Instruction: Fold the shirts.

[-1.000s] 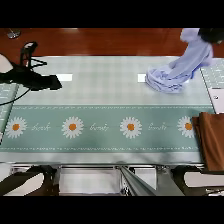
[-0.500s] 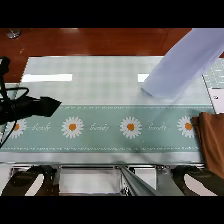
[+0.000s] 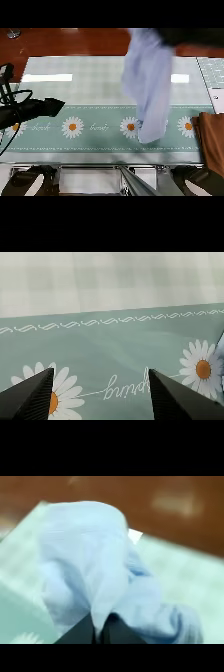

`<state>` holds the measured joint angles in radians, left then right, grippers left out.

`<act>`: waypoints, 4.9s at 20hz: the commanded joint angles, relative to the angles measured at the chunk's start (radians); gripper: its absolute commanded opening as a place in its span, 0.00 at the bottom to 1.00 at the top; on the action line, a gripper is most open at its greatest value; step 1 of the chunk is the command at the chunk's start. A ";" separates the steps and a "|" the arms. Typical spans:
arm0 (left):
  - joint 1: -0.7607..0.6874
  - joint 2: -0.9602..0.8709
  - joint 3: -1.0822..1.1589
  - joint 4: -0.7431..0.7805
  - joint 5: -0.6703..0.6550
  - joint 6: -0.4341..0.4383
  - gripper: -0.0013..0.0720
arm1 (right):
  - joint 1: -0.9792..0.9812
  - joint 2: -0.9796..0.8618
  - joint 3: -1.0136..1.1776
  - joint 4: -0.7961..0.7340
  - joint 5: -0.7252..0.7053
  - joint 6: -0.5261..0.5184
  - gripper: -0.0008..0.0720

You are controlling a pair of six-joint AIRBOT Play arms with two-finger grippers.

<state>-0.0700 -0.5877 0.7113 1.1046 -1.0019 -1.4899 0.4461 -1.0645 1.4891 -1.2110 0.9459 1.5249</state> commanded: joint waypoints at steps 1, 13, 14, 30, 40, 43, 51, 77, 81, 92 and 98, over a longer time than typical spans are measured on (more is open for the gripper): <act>-0.002 -0.063 -0.003 -0.002 0.007 -0.041 0.97 | 0.151 -0.118 -0.295 0.179 -0.213 0.086 0.04; 0.007 -0.304 -0.005 0.013 -0.070 0.057 0.97 | -0.376 -0.256 -0.035 0.091 0.431 -0.068 0.87; 0.011 -0.333 -0.010 0.013 -0.088 0.057 0.97 | -0.460 -0.194 -0.103 0.019 0.444 -0.068 0.87; -0.015 -0.597 -0.286 -0.764 0.205 0.443 0.97 | -0.829 0.322 -1.080 0.197 0.276 -0.130 0.86; -0.074 -0.655 -0.150 -0.772 0.116 0.487 0.05 | -0.548 0.182 -1.130 0.185 0.247 -0.077 0.86; -0.073 -0.655 -0.142 -0.773 0.115 0.487 0.05 | -0.470 0.105 -1.102 0.320 0.149 -0.072 0.86; 0.008 -0.552 0.061 -0.772 0.005 0.547 0.04 | -0.408 0.033 -0.717 0.352 0.152 -0.185 0.04; 0.545 0.041 0.496 -0.358 -0.390 0.169 0.04 | -0.413 0.483 -0.481 0.207 0.610 -0.018 0.04; 0.446 0.032 0.116 -0.361 -0.165 0.205 0.04 | -0.413 0.443 -0.845 0.224 0.332 -0.024 0.04; 0.111 -0.484 0.060 -0.365 0.392 0.202 0.04 | -0.462 -0.311 -0.490 0.233 0.041 -0.089 0.04; 0.083 -0.660 0.241 -0.457 0.364 0.205 0.89 | -0.600 -0.525 -0.209 0.510 0.151 -0.055 0.90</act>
<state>0.0292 -1.1736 0.8787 0.6876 -0.6235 -1.2869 -0.0952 -1.4986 1.1648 -0.8558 1.0382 1.4708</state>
